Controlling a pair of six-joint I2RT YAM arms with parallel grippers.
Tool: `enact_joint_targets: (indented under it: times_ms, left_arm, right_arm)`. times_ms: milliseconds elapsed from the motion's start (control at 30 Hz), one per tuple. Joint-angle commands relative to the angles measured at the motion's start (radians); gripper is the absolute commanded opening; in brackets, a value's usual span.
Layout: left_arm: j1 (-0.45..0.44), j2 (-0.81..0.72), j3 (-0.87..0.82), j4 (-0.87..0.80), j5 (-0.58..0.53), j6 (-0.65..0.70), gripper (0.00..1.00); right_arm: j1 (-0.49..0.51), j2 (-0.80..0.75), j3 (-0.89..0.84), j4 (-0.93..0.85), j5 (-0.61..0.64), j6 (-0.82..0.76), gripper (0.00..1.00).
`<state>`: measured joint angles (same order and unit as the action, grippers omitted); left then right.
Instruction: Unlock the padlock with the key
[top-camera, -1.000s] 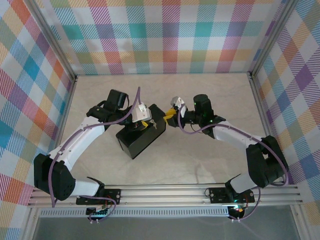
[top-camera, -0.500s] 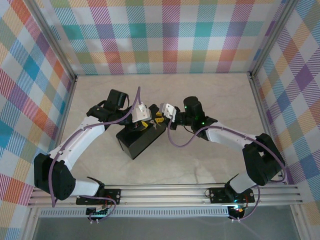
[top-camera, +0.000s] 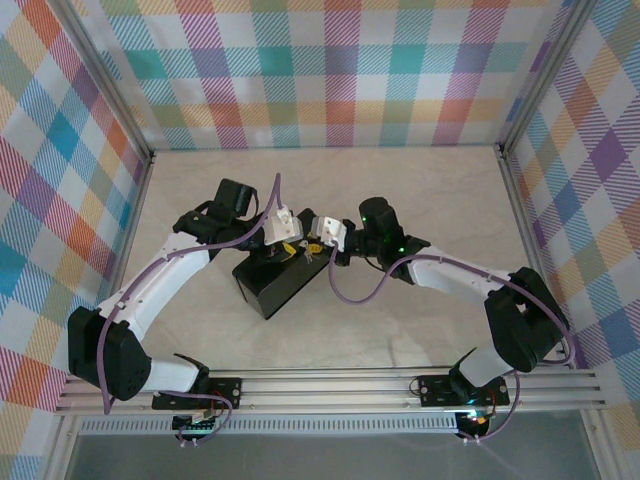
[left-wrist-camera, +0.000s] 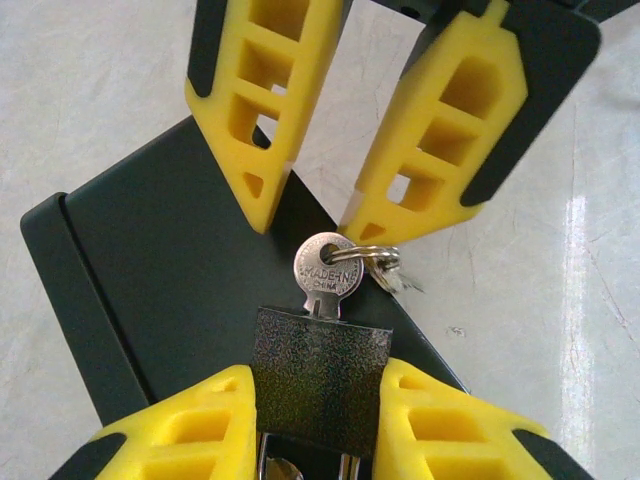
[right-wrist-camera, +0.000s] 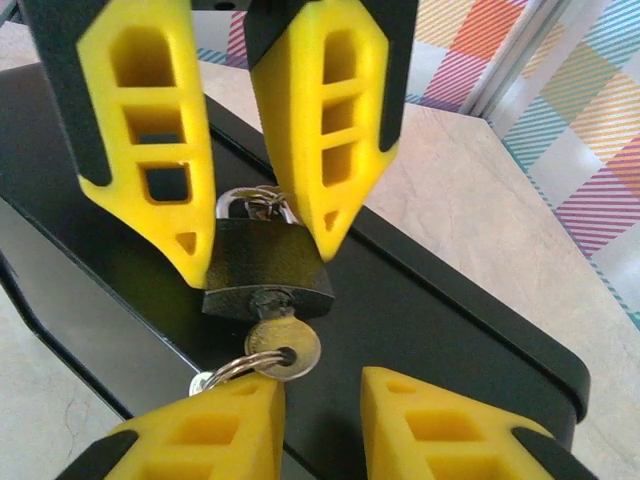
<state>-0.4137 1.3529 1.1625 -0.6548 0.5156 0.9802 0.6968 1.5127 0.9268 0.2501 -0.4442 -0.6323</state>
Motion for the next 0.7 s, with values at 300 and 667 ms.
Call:
enact_joint_targets:
  times_ms: [300,667]
  left_arm:
    - [0.006,0.001,0.008,-0.051,0.043,-0.006,0.24]
    - [0.004,-0.001,0.005,-0.052,0.061,-0.012,0.24]
  right_arm:
    - [0.044,-0.025,0.039,-0.024,0.025,-0.033,0.2]
    - [0.046,-0.025,0.056,-0.043,-0.014,-0.001,0.08]
